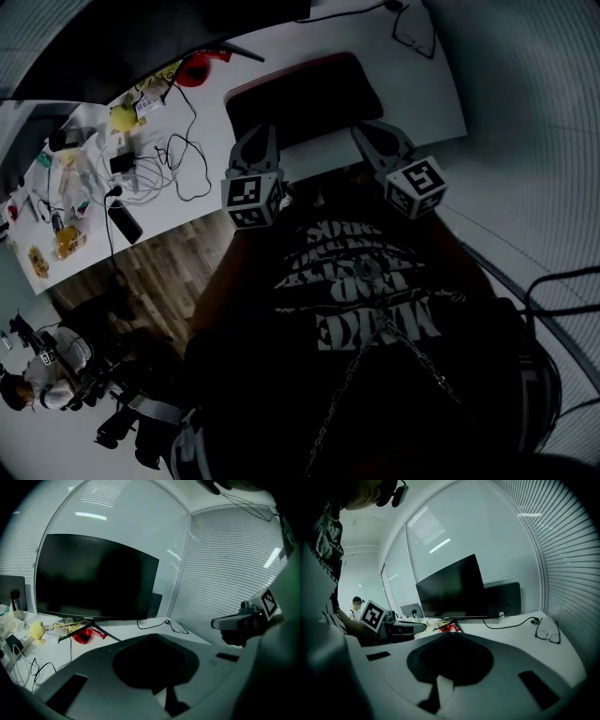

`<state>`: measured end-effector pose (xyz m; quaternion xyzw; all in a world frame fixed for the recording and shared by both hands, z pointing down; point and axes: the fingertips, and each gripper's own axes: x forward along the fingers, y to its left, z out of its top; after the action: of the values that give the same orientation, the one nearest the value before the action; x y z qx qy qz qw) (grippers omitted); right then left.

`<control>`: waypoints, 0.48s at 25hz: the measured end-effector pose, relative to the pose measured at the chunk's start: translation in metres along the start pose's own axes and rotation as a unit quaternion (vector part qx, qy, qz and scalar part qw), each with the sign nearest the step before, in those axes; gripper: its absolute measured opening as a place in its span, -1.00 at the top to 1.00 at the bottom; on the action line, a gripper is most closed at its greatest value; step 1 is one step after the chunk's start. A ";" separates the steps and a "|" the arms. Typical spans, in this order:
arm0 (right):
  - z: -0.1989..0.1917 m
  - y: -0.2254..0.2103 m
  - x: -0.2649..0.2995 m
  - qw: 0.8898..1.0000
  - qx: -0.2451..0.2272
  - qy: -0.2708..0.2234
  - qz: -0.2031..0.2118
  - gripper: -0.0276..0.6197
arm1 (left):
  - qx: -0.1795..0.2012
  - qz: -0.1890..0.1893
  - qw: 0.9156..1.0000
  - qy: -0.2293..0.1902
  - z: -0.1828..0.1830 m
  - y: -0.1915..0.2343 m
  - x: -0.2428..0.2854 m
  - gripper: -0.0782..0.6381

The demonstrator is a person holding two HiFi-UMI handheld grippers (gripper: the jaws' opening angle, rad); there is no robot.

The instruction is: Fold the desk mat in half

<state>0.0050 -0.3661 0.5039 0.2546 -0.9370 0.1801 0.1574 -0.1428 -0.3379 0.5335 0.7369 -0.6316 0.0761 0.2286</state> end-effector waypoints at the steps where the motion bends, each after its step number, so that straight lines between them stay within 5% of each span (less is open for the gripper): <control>1: 0.002 -0.009 0.001 1.000 -0.002 0.006 0.004 0.91 | -0.004 0.005 1.000 0.006 -0.002 -0.002 0.006 0.76; 12: -0.046 -0.117 0.028 0.992 0.008 0.124 0.028 0.91 | -0.036 -0.007 0.995 0.089 -0.025 -0.046 0.088 0.76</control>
<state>0.0540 -0.4530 0.5851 0.2054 -0.9156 0.2218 0.2652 -0.0773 -0.4014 0.5798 0.7230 -0.6059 0.1173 0.3106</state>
